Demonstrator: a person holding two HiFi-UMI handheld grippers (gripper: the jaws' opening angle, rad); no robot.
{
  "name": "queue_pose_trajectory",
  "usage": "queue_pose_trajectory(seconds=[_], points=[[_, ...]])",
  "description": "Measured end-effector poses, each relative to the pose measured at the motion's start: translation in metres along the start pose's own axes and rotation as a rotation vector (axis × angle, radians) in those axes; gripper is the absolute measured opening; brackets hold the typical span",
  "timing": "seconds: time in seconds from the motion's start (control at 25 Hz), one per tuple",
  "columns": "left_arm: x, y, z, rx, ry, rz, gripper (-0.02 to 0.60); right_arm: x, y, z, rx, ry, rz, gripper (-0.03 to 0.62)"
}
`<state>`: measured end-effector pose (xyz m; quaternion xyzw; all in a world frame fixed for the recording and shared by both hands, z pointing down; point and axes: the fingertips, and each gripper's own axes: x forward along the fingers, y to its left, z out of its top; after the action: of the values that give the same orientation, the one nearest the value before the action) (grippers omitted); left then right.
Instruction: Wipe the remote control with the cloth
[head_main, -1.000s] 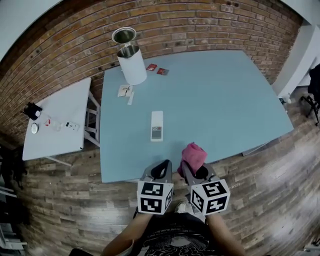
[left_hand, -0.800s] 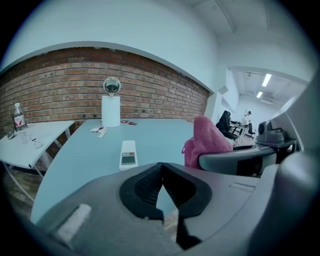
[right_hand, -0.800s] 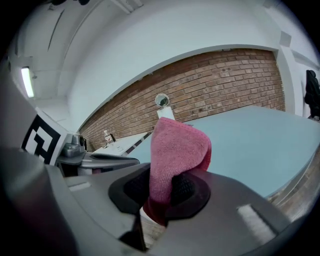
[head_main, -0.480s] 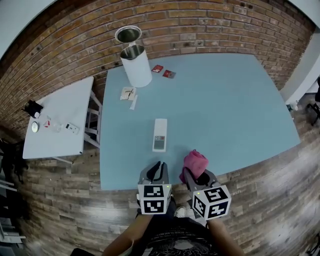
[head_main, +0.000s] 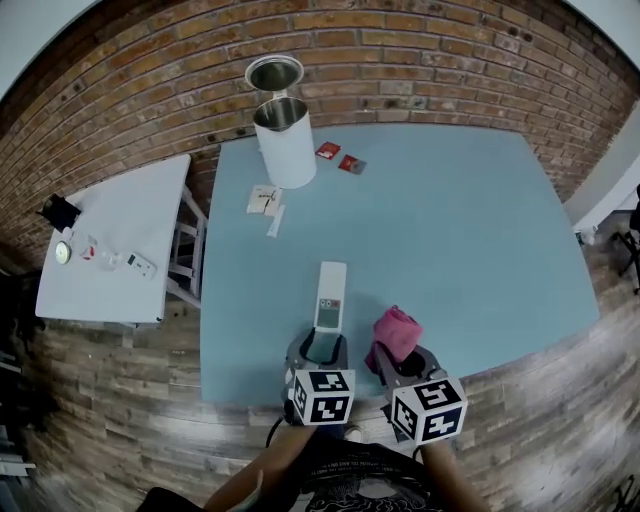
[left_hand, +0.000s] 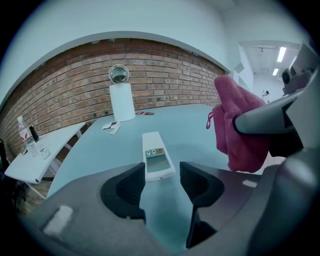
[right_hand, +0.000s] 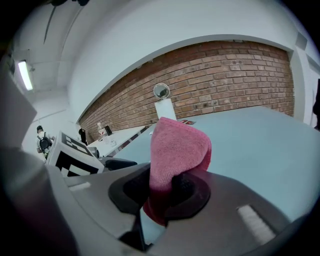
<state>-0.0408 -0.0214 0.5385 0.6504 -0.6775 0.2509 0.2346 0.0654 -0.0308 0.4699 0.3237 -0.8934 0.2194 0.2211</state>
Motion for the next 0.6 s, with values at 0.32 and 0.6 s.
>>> queue_pose_trajectory(seconds=[0.32,0.6], points=[[0.032,0.002,-0.010,0.001,0.105,-0.064,0.364,0.032,0.008,0.016,-0.082,0.068,0.041,0.069],[0.047,-0.005,-0.019,0.017,0.171,-0.142,0.359,0.064,0.020,0.028,-0.189,0.166,0.134,0.069]])
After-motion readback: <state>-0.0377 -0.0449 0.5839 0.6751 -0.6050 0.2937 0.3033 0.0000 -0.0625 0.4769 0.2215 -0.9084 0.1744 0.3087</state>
